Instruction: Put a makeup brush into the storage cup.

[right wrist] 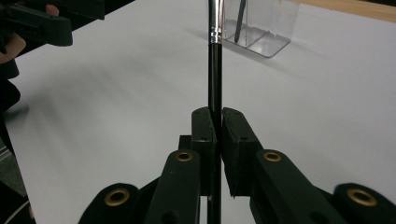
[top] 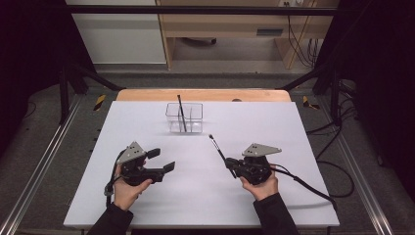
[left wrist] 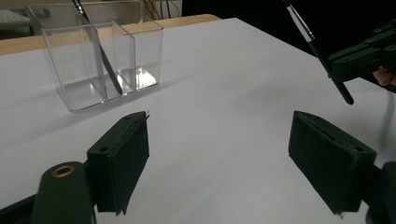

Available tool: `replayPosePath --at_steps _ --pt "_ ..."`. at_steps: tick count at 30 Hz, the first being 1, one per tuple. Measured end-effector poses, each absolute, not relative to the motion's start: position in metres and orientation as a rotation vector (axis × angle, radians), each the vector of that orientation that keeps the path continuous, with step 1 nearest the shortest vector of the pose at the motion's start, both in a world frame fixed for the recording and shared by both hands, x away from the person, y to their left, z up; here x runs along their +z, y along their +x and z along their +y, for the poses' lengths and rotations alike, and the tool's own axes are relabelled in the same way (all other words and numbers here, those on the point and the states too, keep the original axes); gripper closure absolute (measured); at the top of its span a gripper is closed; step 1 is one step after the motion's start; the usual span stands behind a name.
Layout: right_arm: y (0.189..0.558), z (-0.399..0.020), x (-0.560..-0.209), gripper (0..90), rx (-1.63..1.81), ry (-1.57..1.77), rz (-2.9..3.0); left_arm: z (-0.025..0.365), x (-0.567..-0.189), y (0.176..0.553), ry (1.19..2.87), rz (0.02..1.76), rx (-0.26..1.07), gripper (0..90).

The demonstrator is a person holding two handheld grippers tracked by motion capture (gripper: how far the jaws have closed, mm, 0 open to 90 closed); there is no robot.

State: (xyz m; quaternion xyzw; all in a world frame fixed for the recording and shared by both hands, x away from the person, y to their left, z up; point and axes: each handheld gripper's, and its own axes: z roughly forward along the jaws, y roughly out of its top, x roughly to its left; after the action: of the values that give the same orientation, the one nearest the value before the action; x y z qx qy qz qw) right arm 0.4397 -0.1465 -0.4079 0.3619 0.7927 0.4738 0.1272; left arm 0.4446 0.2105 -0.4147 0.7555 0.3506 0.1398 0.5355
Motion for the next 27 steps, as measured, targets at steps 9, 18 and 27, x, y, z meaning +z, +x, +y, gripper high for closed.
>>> replayPosePath --at_steps 9,18,27 --pt "0.437 -0.147 -0.402 84.5 1.435 1.043 2.267 0.192 -0.399 0.450 1.766 0.787 0.312 19.3" --pt "0.435 -0.150 -0.399 84.5 1.442 1.039 2.243 0.175 -0.389 0.456 1.742 0.757 0.290 19.4" --pt "0.433 -0.150 -0.398 84.5 1.449 1.039 2.236 0.161 -0.385 0.461 1.727 0.744 0.272 19.6"
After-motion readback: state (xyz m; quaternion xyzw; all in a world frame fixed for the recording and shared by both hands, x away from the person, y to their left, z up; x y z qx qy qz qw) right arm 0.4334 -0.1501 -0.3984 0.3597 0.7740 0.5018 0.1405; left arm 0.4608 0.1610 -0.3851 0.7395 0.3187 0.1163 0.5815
